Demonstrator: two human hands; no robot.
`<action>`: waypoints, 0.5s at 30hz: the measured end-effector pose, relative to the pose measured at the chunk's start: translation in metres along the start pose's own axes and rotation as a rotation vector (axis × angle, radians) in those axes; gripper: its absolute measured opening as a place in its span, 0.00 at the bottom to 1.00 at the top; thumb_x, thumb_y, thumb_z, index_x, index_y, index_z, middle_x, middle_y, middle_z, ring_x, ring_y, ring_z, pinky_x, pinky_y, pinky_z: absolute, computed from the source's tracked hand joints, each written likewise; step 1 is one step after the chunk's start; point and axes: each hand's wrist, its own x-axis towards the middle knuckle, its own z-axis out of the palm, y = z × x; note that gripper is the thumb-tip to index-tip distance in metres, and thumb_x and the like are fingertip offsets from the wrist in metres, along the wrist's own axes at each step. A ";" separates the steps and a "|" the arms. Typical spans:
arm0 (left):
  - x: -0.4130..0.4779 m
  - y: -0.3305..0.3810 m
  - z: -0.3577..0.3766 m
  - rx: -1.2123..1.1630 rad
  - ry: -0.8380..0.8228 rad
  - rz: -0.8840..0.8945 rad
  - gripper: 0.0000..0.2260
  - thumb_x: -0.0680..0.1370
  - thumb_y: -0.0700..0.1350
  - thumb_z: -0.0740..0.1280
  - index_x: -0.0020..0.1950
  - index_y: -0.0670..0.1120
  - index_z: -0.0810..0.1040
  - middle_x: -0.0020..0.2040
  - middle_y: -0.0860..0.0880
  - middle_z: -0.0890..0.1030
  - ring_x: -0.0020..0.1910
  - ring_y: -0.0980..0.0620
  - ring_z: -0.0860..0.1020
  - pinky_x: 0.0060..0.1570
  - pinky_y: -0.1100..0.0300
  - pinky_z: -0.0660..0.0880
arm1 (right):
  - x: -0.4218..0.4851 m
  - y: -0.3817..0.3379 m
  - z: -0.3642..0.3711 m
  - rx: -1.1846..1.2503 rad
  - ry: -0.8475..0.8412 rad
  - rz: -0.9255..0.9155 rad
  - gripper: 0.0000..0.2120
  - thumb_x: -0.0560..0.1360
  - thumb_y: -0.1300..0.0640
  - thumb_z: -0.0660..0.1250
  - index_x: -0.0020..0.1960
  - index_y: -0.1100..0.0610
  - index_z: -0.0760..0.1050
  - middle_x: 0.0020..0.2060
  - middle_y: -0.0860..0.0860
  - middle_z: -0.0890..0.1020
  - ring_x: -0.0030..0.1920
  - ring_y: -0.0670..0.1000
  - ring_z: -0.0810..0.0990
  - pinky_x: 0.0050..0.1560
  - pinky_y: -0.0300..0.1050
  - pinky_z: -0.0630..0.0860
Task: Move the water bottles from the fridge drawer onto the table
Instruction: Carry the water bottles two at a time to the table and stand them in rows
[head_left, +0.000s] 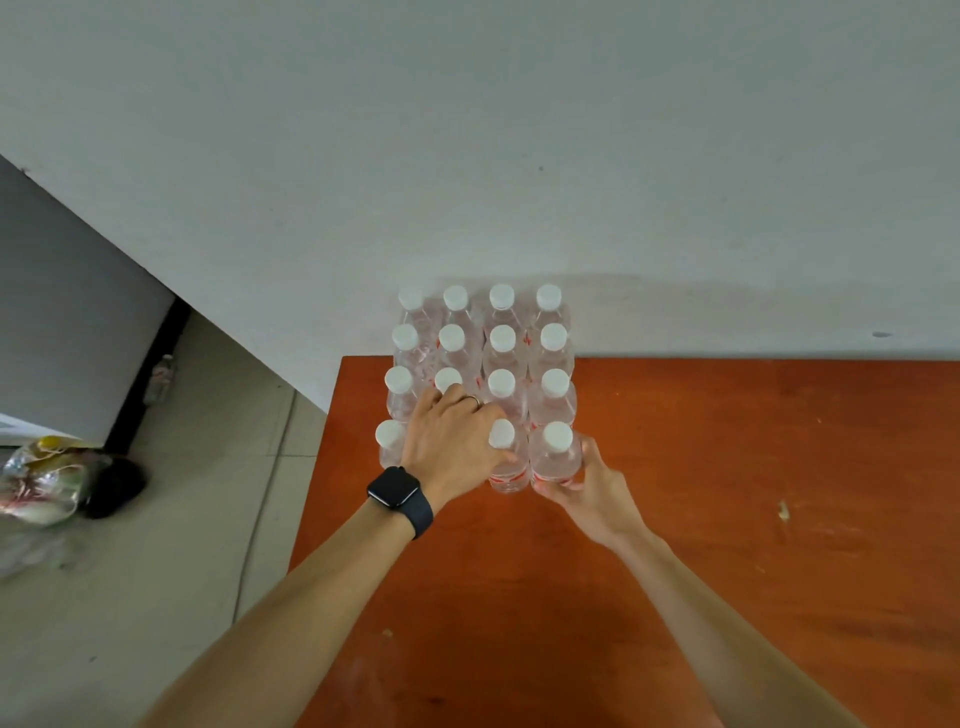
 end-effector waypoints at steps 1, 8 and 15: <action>0.000 -0.001 0.000 -0.001 0.002 0.000 0.21 0.75 0.69 0.63 0.56 0.55 0.79 0.49 0.55 0.82 0.54 0.51 0.73 0.56 0.53 0.64 | 0.001 -0.001 0.000 -0.007 0.002 0.002 0.39 0.73 0.44 0.74 0.76 0.51 0.58 0.66 0.47 0.78 0.58 0.51 0.82 0.54 0.40 0.76; 0.002 0.001 0.001 -0.051 0.014 -0.006 0.19 0.74 0.67 0.66 0.54 0.54 0.77 0.48 0.54 0.81 0.54 0.50 0.75 0.60 0.53 0.66 | 0.002 0.000 0.004 -0.032 0.030 0.015 0.41 0.72 0.41 0.73 0.77 0.49 0.56 0.66 0.48 0.78 0.59 0.52 0.82 0.58 0.48 0.80; 0.002 0.003 0.003 -0.138 0.004 -0.013 0.18 0.75 0.63 0.69 0.57 0.53 0.76 0.51 0.54 0.80 0.54 0.51 0.76 0.62 0.54 0.67 | -0.006 0.008 0.025 -0.061 0.205 -0.012 0.38 0.72 0.37 0.71 0.74 0.48 0.59 0.64 0.48 0.79 0.58 0.51 0.82 0.53 0.49 0.82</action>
